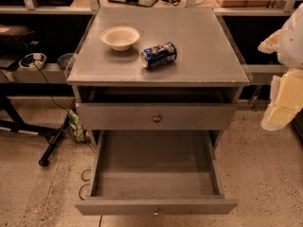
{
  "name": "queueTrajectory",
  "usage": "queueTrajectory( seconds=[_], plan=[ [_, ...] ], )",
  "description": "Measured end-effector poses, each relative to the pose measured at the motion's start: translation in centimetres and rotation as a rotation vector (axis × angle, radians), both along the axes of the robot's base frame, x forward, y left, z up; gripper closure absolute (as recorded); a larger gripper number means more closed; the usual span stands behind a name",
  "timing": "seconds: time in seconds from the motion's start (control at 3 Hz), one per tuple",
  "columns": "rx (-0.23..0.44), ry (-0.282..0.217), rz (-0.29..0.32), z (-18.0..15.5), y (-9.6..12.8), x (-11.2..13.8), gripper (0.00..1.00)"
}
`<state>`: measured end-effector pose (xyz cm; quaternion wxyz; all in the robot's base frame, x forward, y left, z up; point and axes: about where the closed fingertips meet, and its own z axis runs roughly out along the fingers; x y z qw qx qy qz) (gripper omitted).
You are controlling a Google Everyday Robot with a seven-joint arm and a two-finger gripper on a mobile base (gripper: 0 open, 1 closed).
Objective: Place pepsi can into middle drawer
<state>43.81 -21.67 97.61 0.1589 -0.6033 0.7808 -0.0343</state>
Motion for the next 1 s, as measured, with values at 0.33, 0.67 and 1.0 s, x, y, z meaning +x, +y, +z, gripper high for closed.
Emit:
queueTrajectory(
  seconds=[0.33,0.67,1.0],
  plan=[
    [0.002,-0.005,0.003,0.1,0.1,0.0,0.00],
    [-0.006,-0.022,0.085,1.0,0.8,0.6,0.00],
    [0.053,-0.031,0.212,2.1,0.9,1.4,0.00]
  ],
)
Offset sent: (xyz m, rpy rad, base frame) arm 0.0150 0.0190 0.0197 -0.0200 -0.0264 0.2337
